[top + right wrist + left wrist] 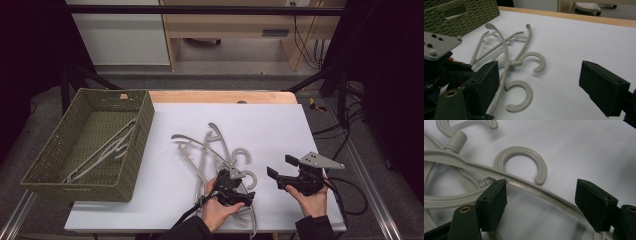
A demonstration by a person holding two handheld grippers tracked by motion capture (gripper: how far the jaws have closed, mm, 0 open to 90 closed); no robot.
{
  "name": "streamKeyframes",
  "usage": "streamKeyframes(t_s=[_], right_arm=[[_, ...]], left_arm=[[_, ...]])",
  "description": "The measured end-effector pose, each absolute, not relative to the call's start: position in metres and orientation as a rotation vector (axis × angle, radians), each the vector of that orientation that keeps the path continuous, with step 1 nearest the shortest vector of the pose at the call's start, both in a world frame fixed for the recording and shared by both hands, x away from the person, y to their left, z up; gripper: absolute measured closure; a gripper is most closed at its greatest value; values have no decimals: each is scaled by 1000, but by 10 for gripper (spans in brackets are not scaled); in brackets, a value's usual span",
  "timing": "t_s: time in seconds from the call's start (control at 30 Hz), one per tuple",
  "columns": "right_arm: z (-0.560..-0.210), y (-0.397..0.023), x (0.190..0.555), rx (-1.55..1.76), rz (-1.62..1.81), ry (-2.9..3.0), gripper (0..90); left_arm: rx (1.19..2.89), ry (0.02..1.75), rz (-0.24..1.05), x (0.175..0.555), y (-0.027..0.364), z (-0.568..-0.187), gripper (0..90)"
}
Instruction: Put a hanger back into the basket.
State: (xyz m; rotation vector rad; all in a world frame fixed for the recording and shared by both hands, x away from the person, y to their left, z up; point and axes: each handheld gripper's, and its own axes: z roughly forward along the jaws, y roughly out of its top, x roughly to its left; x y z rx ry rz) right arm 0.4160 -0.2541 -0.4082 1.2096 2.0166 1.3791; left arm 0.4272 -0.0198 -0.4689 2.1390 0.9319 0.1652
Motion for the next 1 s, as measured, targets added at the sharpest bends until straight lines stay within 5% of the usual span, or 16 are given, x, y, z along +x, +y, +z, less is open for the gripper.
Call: streamKeyframes(t_s=[0.37,0.8,1.0], right_arm=[[-409,-254,416,1208,1372,2018,165],[-409,-255,415,1219,1368,2027,170],[-410,-255,415,1218,1368,2029,174]], left_arm=[[2210,905,192,420,-35,-477,194],[2289,865,-39,417,15,-467,604],[2336,820,-58,403,24,-463,627]])
